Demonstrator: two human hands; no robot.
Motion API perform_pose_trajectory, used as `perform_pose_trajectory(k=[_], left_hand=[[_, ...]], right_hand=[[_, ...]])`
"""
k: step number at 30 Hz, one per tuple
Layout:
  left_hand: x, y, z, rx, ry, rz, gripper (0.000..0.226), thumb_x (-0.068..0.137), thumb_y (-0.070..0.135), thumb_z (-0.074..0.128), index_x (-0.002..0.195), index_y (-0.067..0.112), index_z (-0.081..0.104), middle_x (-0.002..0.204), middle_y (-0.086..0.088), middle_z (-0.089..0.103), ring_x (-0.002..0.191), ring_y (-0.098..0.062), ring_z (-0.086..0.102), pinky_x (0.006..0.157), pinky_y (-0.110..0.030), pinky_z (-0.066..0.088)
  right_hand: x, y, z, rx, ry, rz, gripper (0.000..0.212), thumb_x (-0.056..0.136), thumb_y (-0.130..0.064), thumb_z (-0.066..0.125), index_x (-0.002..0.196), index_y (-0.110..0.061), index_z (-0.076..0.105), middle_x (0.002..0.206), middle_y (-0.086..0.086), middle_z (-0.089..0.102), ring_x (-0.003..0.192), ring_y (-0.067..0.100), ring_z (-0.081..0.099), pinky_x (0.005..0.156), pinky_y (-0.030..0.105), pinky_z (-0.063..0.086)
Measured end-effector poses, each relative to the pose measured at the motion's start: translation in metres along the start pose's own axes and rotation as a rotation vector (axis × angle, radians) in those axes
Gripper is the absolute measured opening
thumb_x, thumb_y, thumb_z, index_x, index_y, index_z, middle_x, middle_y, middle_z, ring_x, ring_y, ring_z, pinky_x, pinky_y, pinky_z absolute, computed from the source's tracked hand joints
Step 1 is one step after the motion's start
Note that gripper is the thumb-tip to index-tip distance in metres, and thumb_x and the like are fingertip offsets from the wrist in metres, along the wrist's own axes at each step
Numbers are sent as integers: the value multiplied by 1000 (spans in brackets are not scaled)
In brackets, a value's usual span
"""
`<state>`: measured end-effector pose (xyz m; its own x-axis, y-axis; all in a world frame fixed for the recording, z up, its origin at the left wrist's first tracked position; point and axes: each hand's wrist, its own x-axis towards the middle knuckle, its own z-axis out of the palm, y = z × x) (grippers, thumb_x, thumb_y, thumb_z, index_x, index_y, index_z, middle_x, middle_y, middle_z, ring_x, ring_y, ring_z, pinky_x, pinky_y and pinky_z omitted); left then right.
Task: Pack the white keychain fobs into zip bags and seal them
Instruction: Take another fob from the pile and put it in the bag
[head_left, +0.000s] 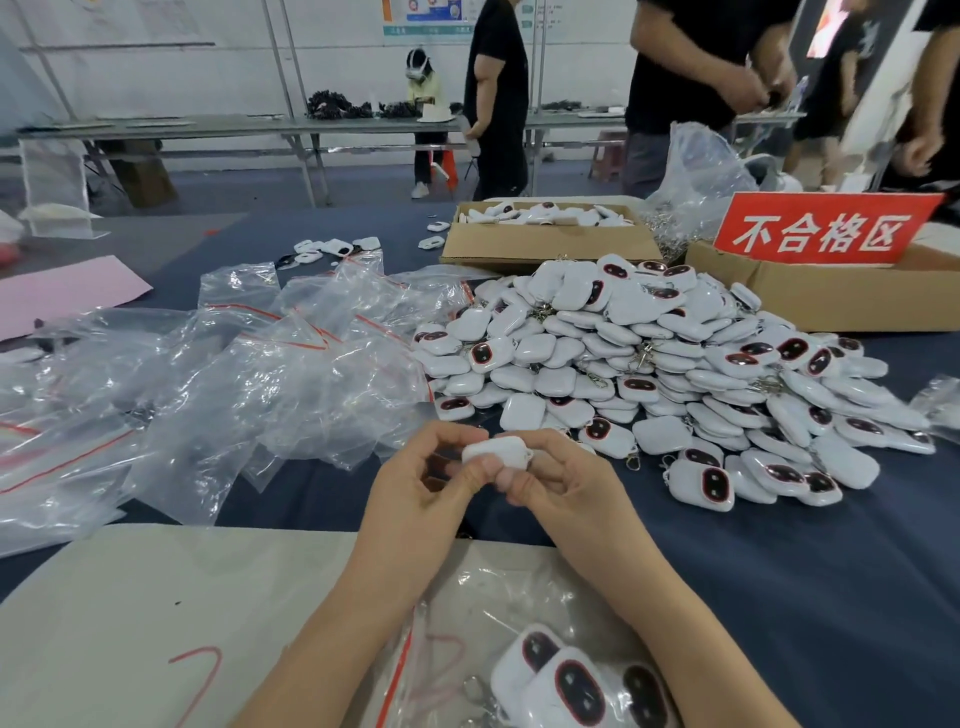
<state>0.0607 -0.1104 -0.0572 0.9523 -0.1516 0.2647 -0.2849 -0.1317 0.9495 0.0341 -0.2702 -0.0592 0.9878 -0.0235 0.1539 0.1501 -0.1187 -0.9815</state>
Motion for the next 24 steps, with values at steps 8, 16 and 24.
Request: perform_pose_trajectory(k=[8,16,24], left_hand=[[1,2,-1,19,-2,-7,30,89,17,75,88,46,72,74,5,70,64,-20,60,66,-31,51],[1,0,1,23,-64,28,12,93,30,69,99,41,71,95,16,75,85,-5,69,80,-25,57],[7,-3,-8,-92,-101,-71,35,95,10,67,122,32,63,110,8,74,98,-13,69,90,-28,55]], right_hand=[[-1,-6,0,70,2,6,25,94,-9,68,95,-34,71,90,3,78,81,18,74,72,23,58],[3,-1,-2,164,-9,-52,42,89,9,66,78,-31,73,99,-1,78,94,10,72,81,18,54],[4,-1,-3,239,-12,-10,30,88,11,65,92,-18,74,109,-7,76,103,10,72,84,13,52]])
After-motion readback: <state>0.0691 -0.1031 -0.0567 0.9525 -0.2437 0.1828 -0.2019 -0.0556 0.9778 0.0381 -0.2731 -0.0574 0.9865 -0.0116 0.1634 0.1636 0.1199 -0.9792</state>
